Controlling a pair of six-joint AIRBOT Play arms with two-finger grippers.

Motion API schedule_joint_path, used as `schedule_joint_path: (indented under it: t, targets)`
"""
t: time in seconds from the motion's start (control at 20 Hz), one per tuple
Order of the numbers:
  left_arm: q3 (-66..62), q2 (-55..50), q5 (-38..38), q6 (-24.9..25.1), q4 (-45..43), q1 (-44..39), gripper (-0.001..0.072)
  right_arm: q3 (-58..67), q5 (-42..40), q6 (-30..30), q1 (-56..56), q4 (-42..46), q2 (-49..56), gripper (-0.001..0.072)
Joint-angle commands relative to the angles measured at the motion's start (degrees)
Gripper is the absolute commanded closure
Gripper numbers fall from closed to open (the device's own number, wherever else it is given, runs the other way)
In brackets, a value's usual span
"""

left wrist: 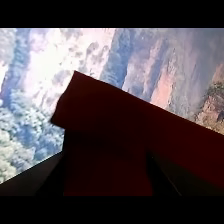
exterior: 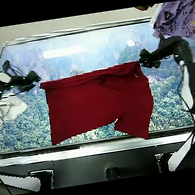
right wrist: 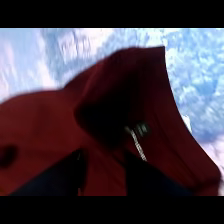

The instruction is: Fold the clothes and pants, and hang the long-sleeved shirts on hangers.

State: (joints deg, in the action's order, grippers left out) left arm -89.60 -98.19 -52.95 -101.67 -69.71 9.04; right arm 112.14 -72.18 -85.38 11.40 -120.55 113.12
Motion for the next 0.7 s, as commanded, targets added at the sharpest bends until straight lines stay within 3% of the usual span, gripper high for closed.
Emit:
schedule_joint_path:
  t: [0.0, 0.1, 0.35, 0.5, 0.65]
  targets:
    - [0.15, 5.51, -14.12, 4.94, 1.27, 6.23, 0.0150, -2.23, -12.96, -9.75, 5.73, -2.32, -5.22, 0.0391]
    - [4.46, 10.71, -17.20, 5.27, 0.90, 9.55, 0.0150, -9.38, -13.49, -11.96, 10.56, -2.43, -10.43, 0.0390]
    - [27.06, 26.27, -13.20, 4.59, 0.98, 14.23, 0.0150, -39.78, -11.45, -20.17, 21.75, -6.84, -21.92, 0.0390]
    - [35.04, 31.23, -13.27, 4.57, 0.98, 14.80, 0.0150, -51.28, -8.68, -23.45, 21.44, -7.32, -23.06, 0.0329]
    - [36.79, 32.15, -13.49, 2.32, 1.01, 14.80, 0.0150, -56.13, -4.85, -26.14, 20.02, -7.32, -23.06, 0.0330]
